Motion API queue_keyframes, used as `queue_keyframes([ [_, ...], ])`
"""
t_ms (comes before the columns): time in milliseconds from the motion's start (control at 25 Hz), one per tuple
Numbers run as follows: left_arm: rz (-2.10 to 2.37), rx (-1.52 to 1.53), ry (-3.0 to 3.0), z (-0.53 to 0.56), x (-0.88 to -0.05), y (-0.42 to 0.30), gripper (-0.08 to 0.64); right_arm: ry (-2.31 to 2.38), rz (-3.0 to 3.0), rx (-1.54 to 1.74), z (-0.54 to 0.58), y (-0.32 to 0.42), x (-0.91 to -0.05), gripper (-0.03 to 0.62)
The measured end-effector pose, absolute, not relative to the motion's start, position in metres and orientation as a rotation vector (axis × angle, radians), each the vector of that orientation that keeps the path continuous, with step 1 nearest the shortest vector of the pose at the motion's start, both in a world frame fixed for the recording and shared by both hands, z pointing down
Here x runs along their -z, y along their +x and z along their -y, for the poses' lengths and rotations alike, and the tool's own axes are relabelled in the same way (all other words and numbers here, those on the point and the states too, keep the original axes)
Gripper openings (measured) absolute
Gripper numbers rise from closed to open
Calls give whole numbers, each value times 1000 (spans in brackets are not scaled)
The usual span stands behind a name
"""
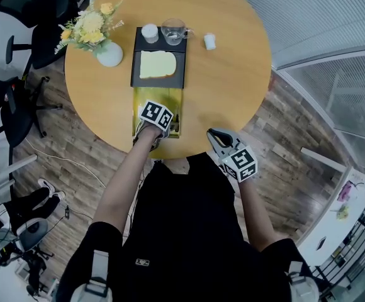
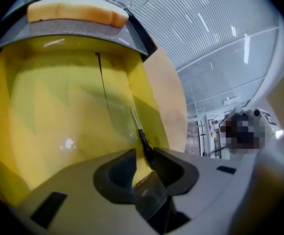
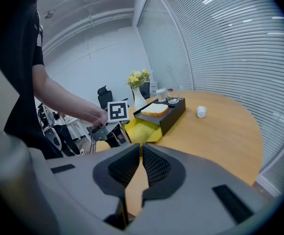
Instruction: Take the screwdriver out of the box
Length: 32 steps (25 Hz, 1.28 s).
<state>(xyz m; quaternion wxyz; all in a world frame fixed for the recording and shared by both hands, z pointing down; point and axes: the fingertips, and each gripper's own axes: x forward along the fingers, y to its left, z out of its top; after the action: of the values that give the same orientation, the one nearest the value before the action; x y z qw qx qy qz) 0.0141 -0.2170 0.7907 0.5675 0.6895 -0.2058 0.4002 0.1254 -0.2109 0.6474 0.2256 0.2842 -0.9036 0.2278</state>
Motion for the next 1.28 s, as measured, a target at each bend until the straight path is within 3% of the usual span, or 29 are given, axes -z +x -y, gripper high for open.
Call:
queue_keyframes([
  [360, 536, -1135, 1665, 214, -789, 3, 183, 759, 2507, -624, 214, 117, -647, 11],
  [600, 581, -1297, 1718, 215, -794, 1, 162, 740, 2517, -622, 213, 111, -650, 11],
  [760, 633, -1371, 1762, 219, -793, -7, 84, 728, 2521, -626, 211, 107, -650, 11],
  [1280, 768, -1399, 1877, 225, -787, -5, 74, 666, 2523, -638, 207, 109, -658, 11],
])
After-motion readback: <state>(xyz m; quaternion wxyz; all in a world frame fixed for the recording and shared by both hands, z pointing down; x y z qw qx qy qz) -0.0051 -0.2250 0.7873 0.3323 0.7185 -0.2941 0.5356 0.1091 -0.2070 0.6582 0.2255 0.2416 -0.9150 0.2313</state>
